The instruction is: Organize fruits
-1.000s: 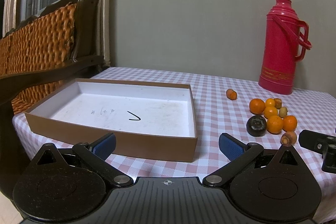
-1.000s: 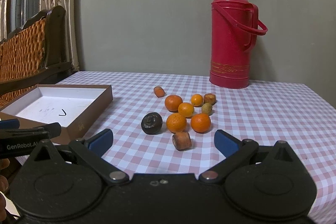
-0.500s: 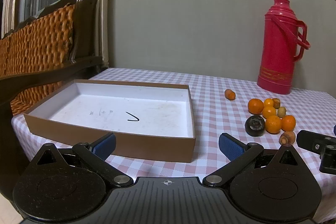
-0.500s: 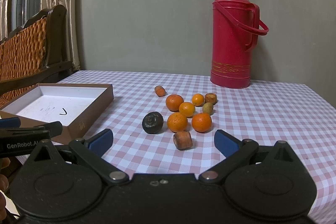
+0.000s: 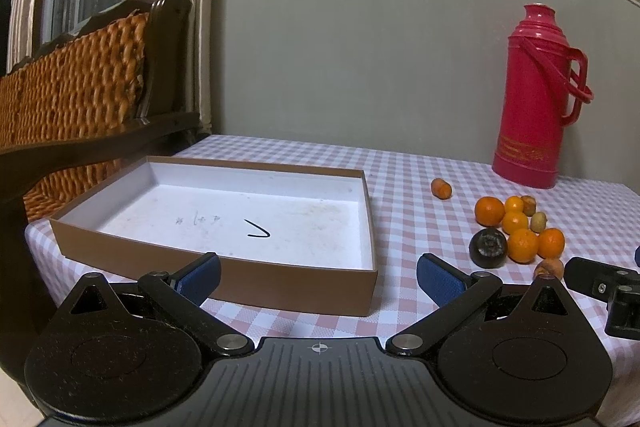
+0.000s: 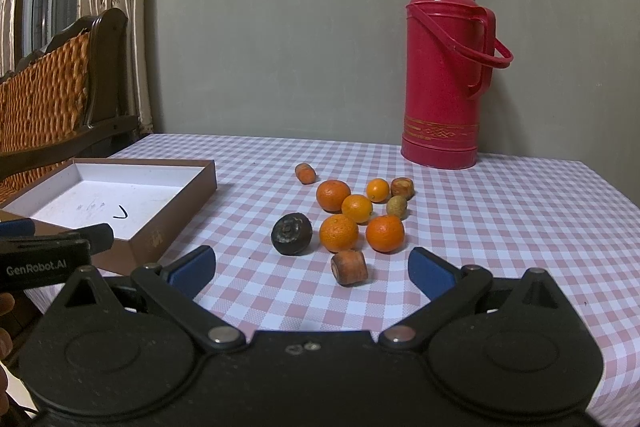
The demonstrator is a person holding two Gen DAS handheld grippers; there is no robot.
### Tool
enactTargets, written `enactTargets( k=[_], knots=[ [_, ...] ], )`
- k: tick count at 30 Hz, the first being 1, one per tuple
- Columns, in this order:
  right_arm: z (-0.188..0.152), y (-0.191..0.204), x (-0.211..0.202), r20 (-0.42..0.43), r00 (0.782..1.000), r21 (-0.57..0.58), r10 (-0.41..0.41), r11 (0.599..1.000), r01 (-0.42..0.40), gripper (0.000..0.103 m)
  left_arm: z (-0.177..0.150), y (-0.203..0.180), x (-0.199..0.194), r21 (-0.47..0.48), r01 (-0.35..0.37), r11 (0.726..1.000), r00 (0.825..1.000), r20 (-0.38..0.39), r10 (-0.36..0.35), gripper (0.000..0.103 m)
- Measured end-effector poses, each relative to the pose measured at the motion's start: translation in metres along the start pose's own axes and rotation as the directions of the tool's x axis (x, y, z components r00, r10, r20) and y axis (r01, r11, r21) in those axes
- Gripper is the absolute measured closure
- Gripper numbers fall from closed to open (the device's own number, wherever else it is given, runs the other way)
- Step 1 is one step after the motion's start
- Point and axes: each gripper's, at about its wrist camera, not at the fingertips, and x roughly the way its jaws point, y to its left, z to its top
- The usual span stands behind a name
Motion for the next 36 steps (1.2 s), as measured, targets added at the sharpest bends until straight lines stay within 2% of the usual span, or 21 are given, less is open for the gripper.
enactTargets(
  k=[19, 30, 36],
  knots=[
    [-0.001, -0.004, -0.001, 0.002, 1.0, 0.008, -0.006, 1.0, 0.006, 0.006, -0.002, -0.009, -0.003, 0.029, 0.032, 0.999, 0.999, 0.018, -0.032, 0.0],
    [0.0, -0.028, -0.006, 0.008, 0.998, 0.055, -0.059, 0.997, 0.058, 0.006, -0.002, -0.024, -0.003, 0.072, 0.079, 0.994, 0.996, 0.035, -0.082, 0.0],
    [0.0, -0.051, -0.01, 0.007, 0.996, 0.133, -0.084, 0.988, 0.082, 0.006, -0.001, -0.038, 0.001, 0.109, 0.124, 0.986, 0.991, 0.033, -0.129, 0.0]
  ],
)
